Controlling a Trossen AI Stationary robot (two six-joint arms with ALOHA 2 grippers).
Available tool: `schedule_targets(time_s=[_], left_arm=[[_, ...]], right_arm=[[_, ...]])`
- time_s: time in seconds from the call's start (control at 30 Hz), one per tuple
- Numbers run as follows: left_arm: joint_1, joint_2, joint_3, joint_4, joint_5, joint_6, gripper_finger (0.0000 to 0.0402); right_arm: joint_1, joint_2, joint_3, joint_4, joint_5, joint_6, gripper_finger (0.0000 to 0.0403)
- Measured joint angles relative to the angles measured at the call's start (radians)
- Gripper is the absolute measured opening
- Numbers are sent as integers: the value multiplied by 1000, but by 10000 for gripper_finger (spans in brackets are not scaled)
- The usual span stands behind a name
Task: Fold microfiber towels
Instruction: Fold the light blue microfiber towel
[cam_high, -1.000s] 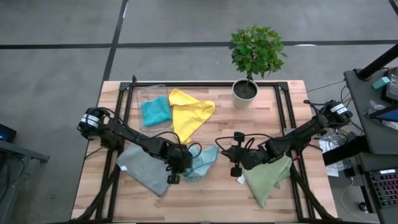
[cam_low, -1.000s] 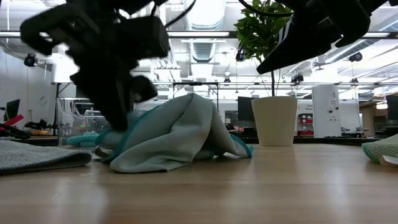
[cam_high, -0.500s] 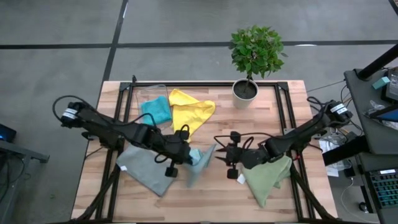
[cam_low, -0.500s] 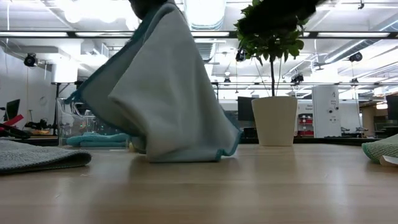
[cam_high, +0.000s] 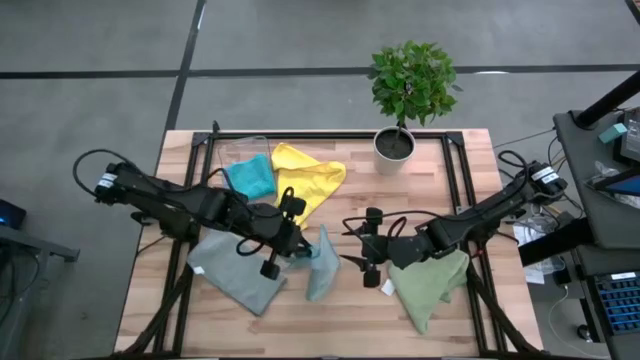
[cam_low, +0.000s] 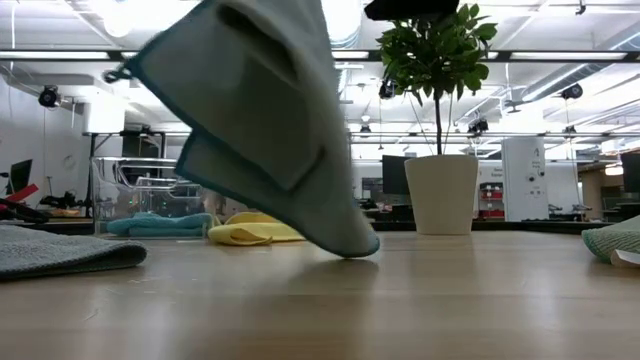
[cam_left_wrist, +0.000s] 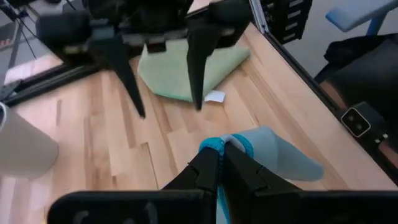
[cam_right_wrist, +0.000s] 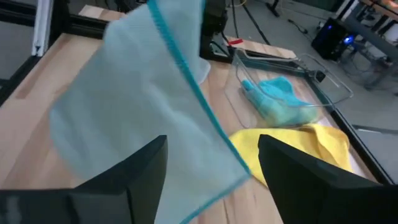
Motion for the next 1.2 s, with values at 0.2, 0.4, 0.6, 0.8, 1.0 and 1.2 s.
schedule_targets(time_s=[0.2, 0.4, 0.6, 0.8, 1.0, 1.2], left_arm=[[0, 3, 3, -1, 1, 12, 0], [0, 3, -2, 4, 1, 12, 0], [0, 3, -3, 17, 1, 11, 0], [0, 4, -5, 6, 1, 9, 0], [0, 4, -6, -113, -52, -78, 0], [3, 5, -9, -255, -278, -218, 1]], right_arm=[[-44, 51, -7, 98, -23, -99, 236], [-85, 144, -7, 331, -231, -201, 226], [-87, 226, -7, 447, -245, -266, 158], [-87, 214, -7, 414, -243, -288, 23], [-82, 123, -7, 206, -220, -205, 12], [-80, 45, -9, -12, -218, -80, 13]])
